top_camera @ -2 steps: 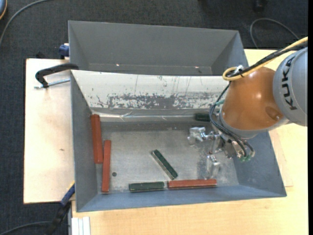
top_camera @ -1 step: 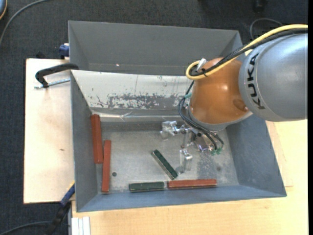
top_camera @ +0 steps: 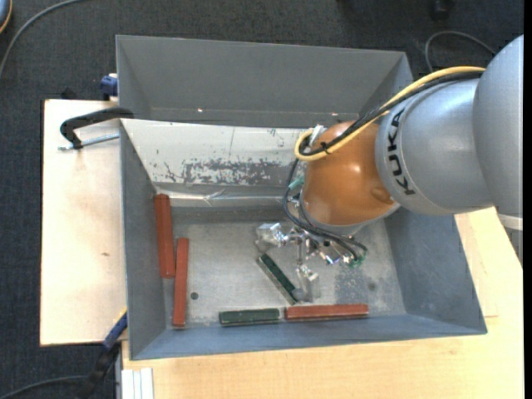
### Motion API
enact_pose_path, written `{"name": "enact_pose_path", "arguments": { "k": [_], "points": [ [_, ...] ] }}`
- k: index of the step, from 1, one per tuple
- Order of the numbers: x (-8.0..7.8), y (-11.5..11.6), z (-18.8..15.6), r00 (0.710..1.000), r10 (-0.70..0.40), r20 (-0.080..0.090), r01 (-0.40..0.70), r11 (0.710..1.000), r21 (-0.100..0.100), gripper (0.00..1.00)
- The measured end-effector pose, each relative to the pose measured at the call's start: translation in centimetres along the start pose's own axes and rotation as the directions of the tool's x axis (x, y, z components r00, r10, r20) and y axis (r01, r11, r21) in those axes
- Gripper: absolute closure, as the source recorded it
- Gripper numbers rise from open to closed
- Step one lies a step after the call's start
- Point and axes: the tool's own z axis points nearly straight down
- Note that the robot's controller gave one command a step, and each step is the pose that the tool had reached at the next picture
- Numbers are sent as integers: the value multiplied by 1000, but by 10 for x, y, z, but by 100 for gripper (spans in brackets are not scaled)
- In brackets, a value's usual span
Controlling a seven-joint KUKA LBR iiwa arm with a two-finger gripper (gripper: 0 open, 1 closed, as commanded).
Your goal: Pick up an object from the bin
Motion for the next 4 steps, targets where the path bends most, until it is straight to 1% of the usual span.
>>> {"name": "enact_pose_path", "arguments": {
  "k": [1, 2, 3, 4],
  "points": [
    [9, 21, -3, 953, 304, 4, -304, 953, 1, 0],
    [8, 21, -3, 953, 302, 6, -302, 953, 0, 100],
    [8, 21, -3, 953, 302, 6, -302, 953, 0, 0],
    [-21, -71, -66, 934, 357, 20, -357, 934, 6, 0]
  ]
}}
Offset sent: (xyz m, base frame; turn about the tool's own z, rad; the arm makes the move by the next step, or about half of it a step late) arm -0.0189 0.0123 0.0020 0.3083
